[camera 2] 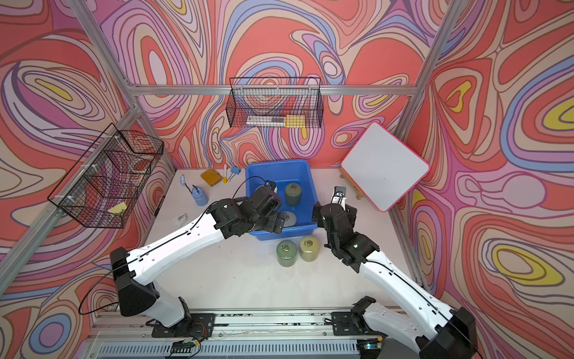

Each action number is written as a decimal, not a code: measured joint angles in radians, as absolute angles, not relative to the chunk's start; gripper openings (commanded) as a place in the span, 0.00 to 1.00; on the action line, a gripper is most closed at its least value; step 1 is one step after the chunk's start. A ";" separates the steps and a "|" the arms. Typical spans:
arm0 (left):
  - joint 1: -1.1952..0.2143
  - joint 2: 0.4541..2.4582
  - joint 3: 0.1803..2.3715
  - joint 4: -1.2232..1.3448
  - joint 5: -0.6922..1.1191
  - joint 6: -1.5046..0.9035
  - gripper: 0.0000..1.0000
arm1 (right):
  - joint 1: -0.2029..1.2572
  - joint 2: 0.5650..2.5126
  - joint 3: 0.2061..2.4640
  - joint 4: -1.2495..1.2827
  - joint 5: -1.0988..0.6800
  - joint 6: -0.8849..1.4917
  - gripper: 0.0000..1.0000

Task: Take the tea canister out of the basket
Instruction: Place the tea canister at the center of the board, then pick up the tea canister from the basket.

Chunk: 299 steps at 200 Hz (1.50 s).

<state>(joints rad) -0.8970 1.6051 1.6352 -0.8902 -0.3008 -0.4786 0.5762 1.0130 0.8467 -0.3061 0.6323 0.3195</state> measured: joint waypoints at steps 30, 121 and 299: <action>-0.796 1.657 1.700 -0.950 -0.191 -0.396 0.99 | 0.576 1.029 0.847 -0.307 0.631 0.319 0.98; -0.651 1.955 1.903 -1.042 0.002 -0.248 0.98 | 0.569 1.073 0.847 -0.307 0.628 0.319 0.98; -0.641 2.093 1.940 -1.124 -0.001 -0.198 0.99 | 0.563 1.076 0.847 -0.307 0.628 0.319 0.98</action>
